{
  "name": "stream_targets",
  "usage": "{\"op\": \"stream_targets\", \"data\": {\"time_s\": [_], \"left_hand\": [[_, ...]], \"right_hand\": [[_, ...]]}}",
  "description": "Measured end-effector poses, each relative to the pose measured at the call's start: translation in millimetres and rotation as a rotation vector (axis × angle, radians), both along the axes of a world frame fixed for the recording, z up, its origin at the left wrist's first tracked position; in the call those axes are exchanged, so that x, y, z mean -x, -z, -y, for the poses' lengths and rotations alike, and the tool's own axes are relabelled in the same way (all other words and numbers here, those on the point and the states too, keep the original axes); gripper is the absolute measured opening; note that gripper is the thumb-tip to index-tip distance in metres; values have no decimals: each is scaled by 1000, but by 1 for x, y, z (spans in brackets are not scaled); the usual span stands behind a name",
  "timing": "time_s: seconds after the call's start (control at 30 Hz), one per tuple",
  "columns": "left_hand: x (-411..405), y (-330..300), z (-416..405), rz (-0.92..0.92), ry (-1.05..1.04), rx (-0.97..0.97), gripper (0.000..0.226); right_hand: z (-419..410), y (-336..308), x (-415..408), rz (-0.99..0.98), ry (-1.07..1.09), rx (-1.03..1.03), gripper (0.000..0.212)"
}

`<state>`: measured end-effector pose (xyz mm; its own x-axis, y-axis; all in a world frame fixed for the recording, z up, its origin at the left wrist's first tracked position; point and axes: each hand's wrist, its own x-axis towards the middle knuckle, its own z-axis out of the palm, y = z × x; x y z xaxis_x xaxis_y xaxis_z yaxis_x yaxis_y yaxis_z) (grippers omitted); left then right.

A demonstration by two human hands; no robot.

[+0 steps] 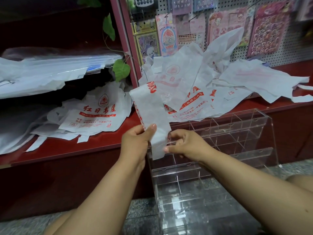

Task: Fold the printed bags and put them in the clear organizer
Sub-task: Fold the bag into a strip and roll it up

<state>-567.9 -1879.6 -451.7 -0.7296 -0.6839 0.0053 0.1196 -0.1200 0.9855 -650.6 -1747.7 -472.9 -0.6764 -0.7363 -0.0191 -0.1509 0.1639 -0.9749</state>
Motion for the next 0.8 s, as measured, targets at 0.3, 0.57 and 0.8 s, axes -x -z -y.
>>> {"op": "stream_targets", "data": {"time_s": [0.3, 0.57, 0.8], "left_hand": [[-6, -5, -2, 8, 89, -139, 7], [-10, 6, 1, 230, 201, 41, 10], [-10, 10, -6, 261, 210, 144, 11]], "right_hand": [[9, 14, 6, 204, -46, 96, 7], [7, 7, 13, 783, -9, 489, 39], [7, 16, 8, 437, 28, 375, 27]]}}
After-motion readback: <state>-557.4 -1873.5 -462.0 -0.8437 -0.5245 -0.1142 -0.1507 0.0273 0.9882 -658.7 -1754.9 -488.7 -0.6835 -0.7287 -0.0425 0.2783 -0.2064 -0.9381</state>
